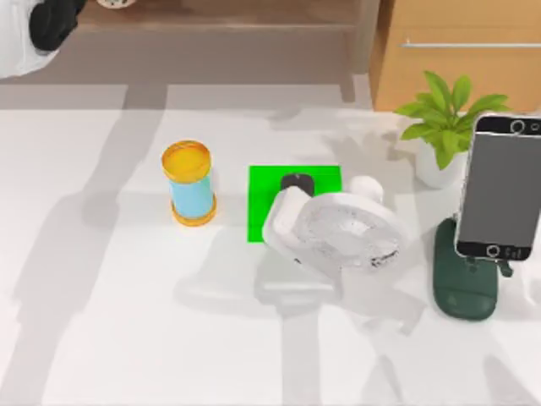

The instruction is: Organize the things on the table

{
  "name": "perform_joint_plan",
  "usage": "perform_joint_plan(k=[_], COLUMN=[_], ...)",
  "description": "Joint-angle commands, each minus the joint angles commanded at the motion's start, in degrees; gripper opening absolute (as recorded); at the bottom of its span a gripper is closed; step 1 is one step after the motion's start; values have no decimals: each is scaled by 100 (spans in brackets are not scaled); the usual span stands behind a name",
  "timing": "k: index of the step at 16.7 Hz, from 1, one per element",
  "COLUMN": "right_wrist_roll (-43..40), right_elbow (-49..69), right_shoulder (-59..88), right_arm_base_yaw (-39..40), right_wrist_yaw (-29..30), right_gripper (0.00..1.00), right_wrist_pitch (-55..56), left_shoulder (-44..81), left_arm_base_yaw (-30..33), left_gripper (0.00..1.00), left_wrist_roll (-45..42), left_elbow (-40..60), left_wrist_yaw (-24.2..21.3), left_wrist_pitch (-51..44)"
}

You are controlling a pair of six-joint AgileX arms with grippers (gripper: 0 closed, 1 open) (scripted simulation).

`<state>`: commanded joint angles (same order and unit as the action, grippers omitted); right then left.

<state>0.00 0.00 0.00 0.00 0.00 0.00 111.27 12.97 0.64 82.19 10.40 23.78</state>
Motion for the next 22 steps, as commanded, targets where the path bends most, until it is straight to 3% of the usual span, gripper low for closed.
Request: perform_joint_plan(k=[6, 19, 22], right_wrist_roll=[0, 0, 0], right_elbow=[0, 0, 0], right_shoulder=[0, 0, 0], right_arm_base_yaw=[0, 0, 0], right_wrist_yaw=[0, 0, 0], right_gripper=[100, 100, 100], right_wrist_pitch=[0, 0, 0], left_shoulder=[115, 115, 115], left_arm_base_yaw=[1, 1, 1], left_gripper=[0, 98, 100], left_wrist_roll=[8, 8, 8], left_elbow=[90, 90, 90], left_wrist_yaw=[5, 5, 5], left_wrist_pitch=[15, 15, 15])
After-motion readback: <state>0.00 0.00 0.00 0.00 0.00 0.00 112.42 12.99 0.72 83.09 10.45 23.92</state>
